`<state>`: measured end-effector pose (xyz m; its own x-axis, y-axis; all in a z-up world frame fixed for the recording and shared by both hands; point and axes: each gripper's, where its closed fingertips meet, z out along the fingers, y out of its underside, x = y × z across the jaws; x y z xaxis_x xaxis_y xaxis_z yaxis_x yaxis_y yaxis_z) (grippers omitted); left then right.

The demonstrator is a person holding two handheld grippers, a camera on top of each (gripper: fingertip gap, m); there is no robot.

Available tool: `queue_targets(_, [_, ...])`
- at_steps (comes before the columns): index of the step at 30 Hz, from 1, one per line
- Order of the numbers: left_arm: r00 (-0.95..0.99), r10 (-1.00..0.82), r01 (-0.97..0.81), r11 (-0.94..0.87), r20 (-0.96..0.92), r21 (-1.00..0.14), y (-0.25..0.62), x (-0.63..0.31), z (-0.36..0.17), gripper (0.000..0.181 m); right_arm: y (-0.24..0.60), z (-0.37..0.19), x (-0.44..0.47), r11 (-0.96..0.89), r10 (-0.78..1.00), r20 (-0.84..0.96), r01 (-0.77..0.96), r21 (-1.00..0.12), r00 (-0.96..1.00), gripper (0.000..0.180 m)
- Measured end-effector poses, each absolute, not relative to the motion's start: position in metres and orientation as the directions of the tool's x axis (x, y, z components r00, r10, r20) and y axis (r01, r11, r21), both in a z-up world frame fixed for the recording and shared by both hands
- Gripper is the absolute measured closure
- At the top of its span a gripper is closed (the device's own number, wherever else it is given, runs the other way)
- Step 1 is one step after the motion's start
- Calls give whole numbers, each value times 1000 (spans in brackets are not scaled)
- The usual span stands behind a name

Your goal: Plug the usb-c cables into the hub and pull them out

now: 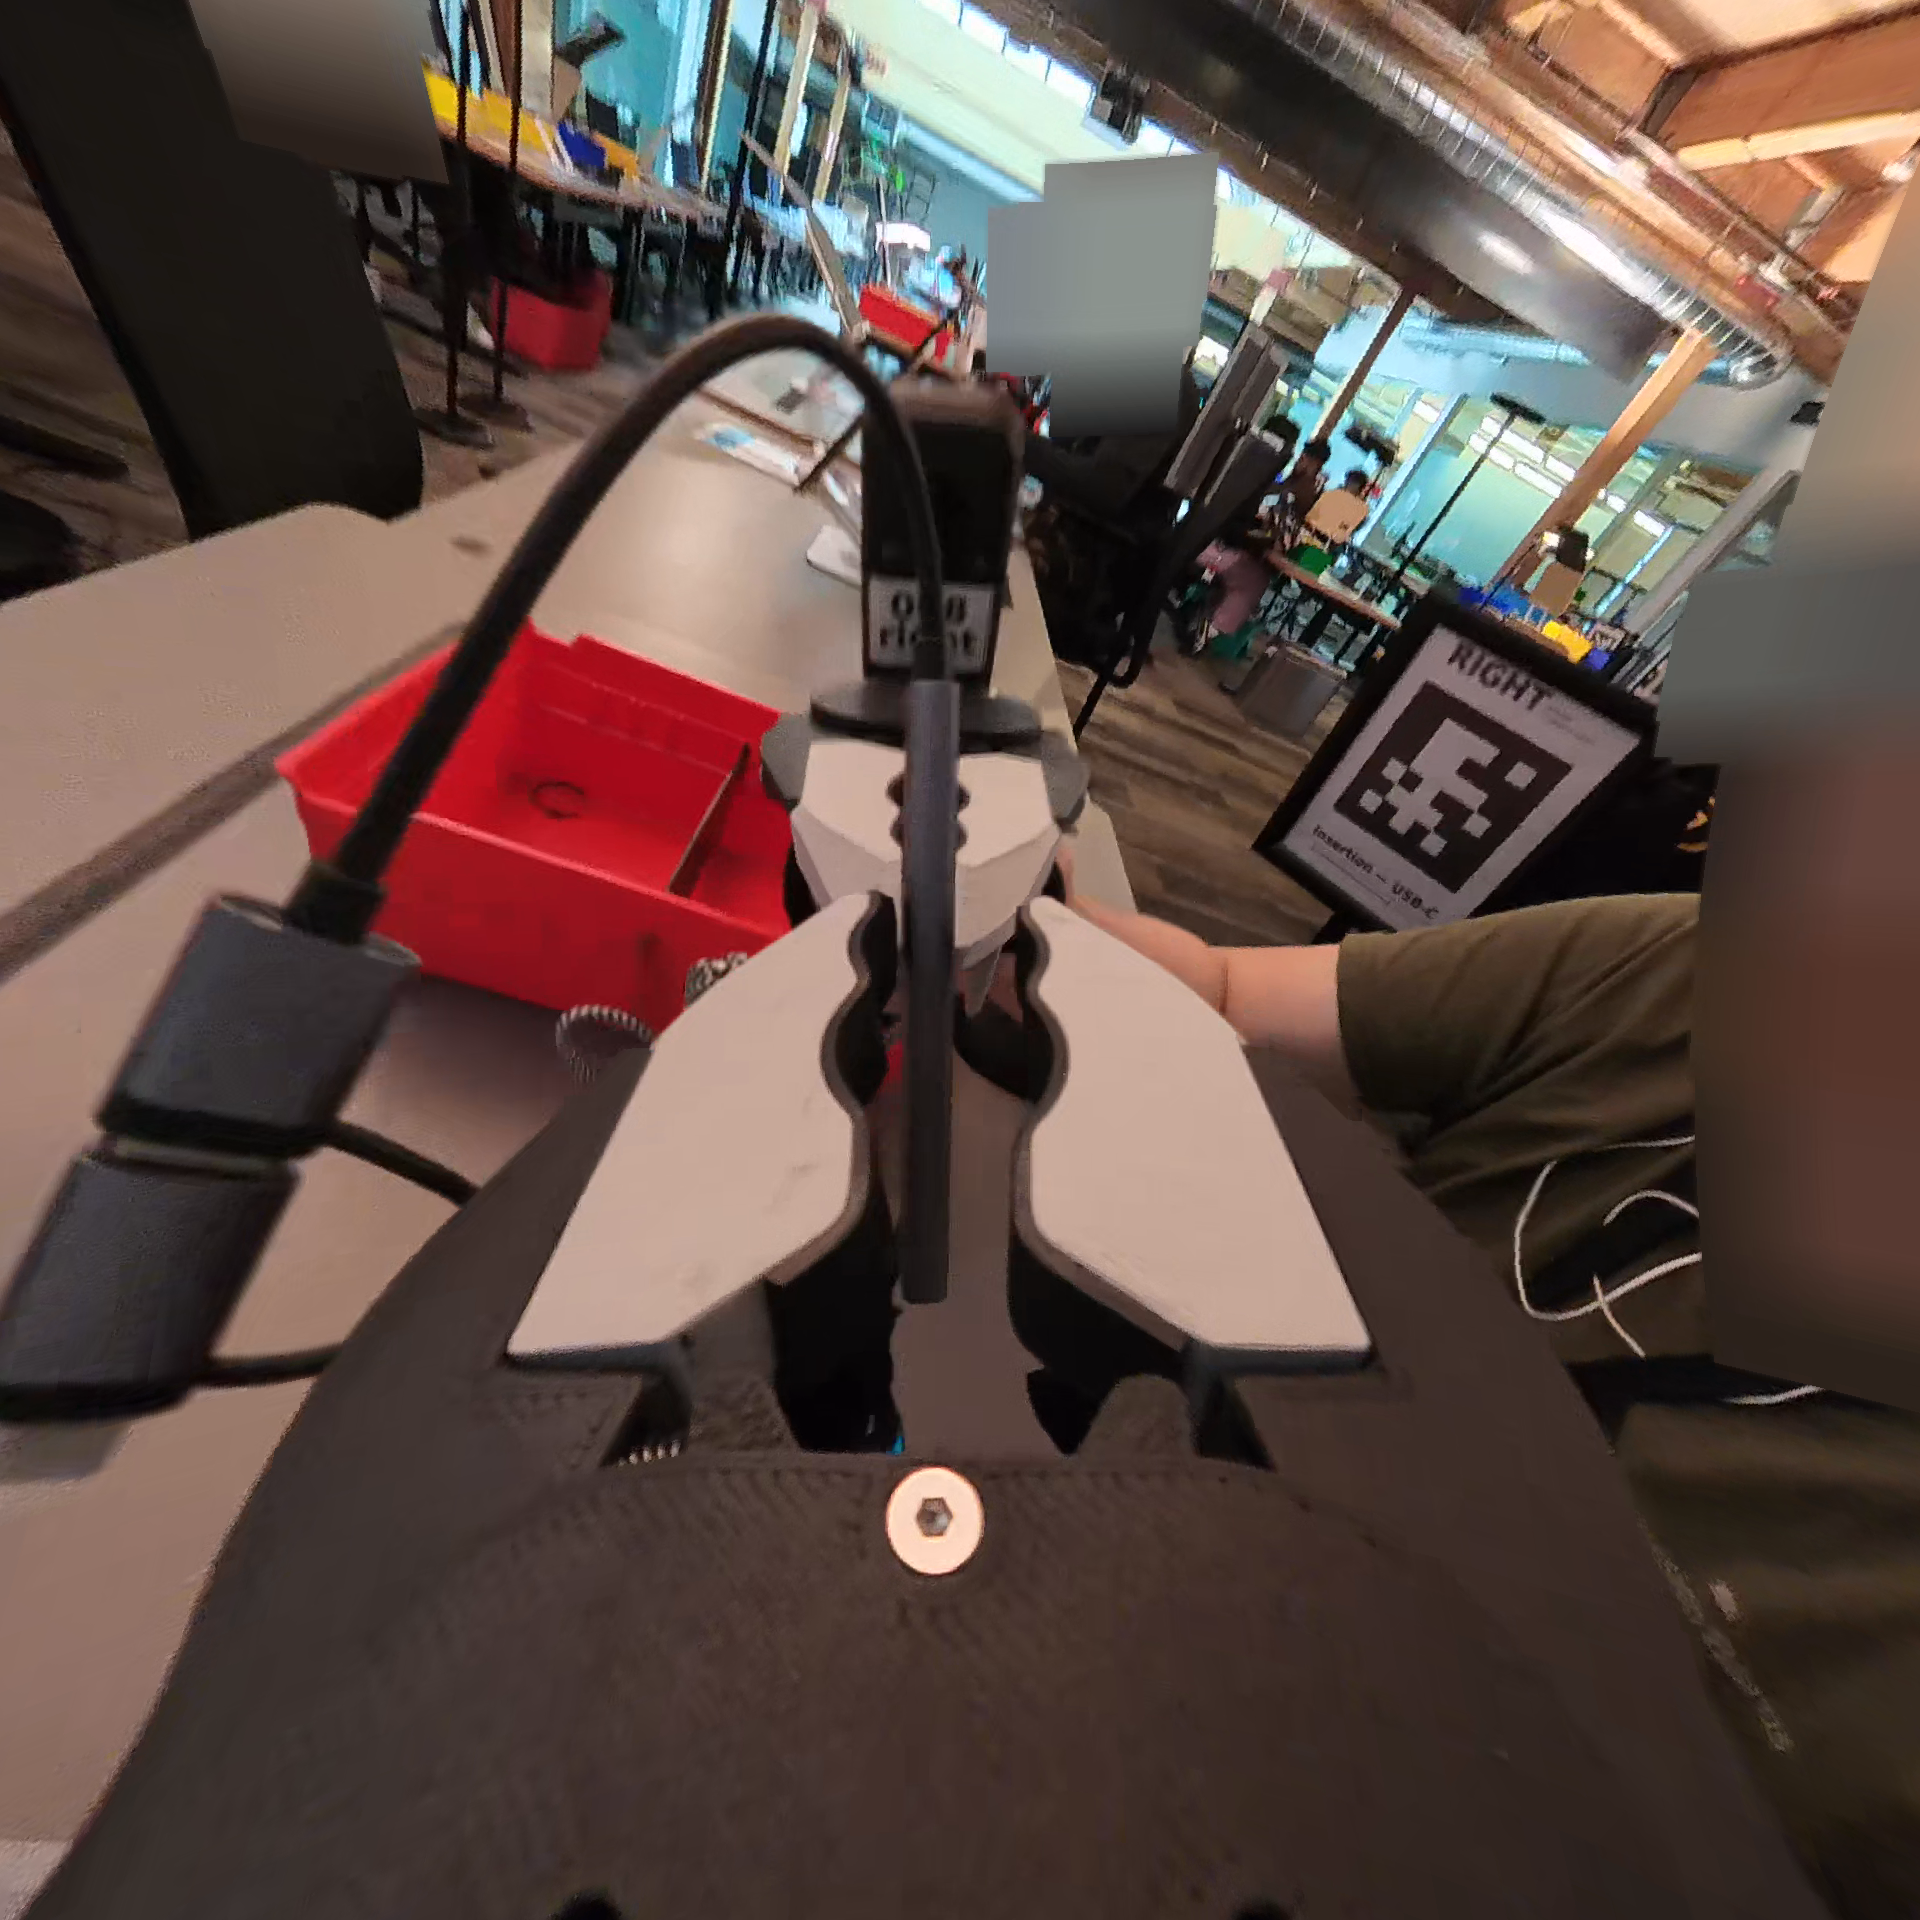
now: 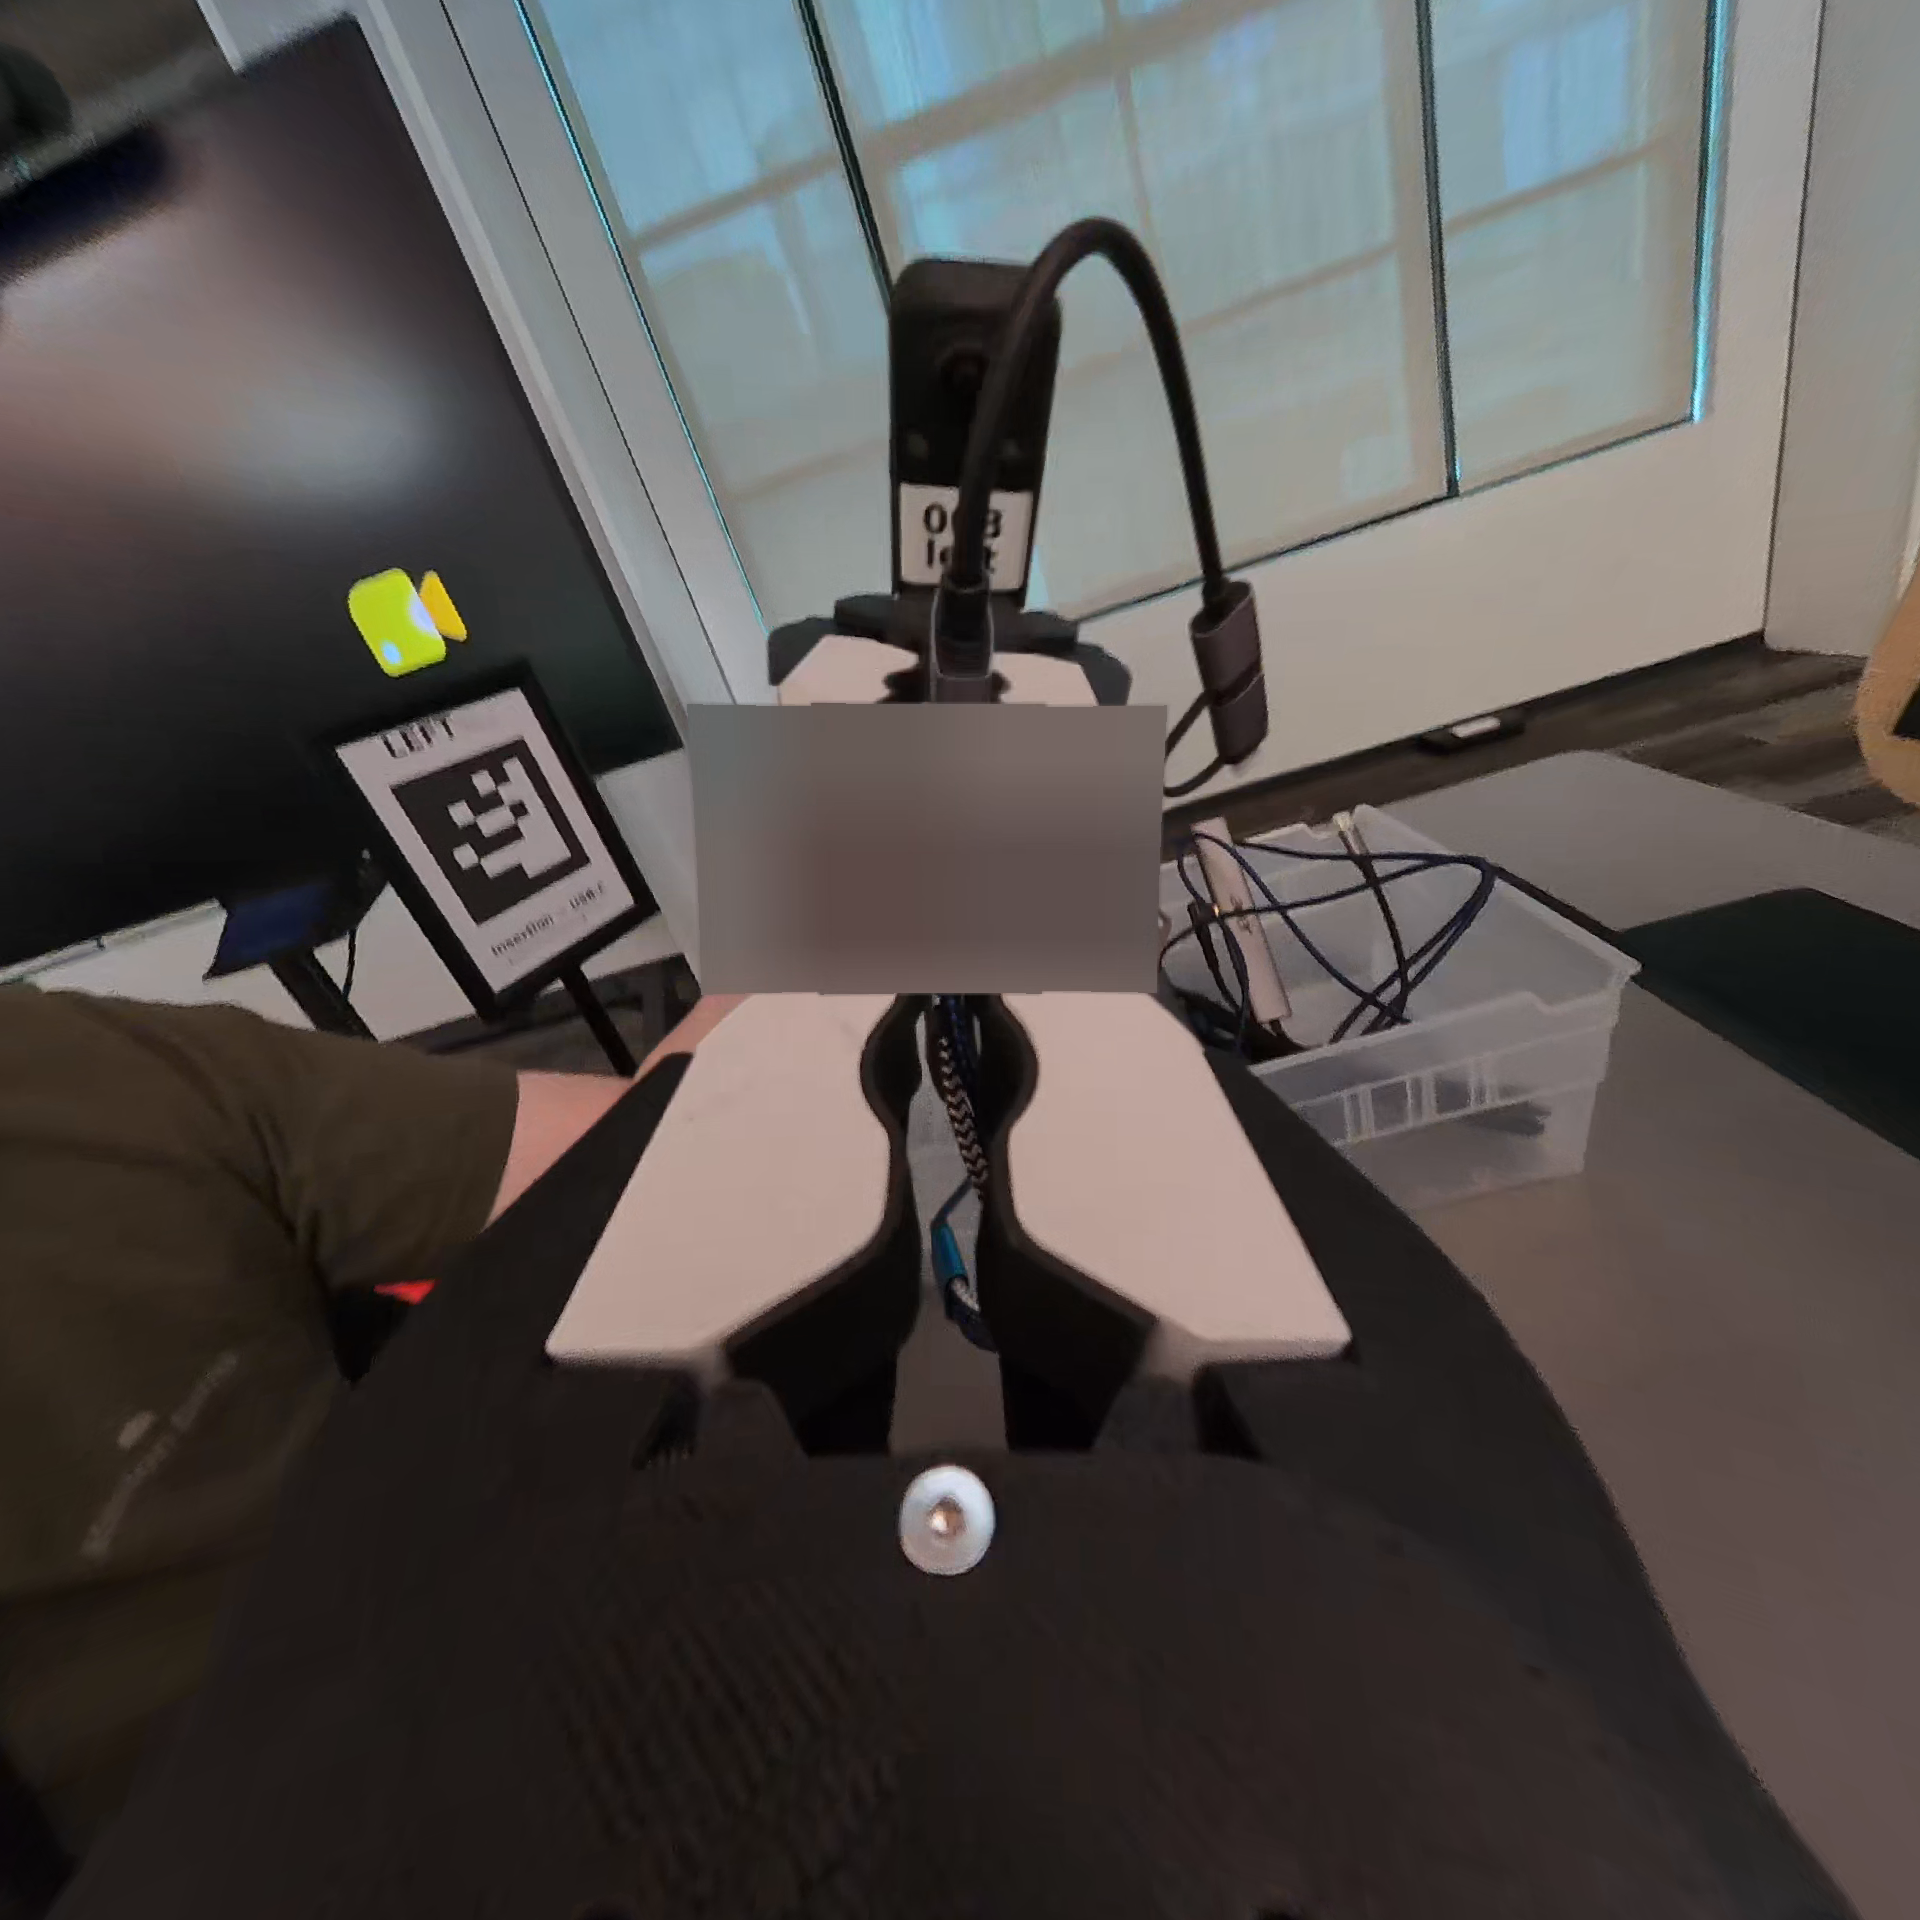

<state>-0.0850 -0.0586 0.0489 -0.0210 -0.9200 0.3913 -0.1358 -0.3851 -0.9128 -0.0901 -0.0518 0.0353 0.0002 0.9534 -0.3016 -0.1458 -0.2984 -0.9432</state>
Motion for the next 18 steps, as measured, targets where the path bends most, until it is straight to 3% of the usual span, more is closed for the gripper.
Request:
queue_targets(1, [-29,-919,-166,-384,394,-908,-60,-84,44,162,-54,33,-91,-294,955,-295,-118,-949,-4,174])
queue_targets(3, [-28,-923,-205,-370,383,-906,-60,-84,37,171,-56,28,-92,-287,958,-287,-71,-955,-10,173])
queue_targets(13, [-10,-923,-346,-357,384,-868,-65,-88,16,171,-60,12,-93,-256,966,-257,71,-964,-1,174])
queue_targets(18, [16,-931,-308,-351,364,-884,-60,-83,25,172,-56,20,-90,-311,950,-311,5,-951,-19,173])
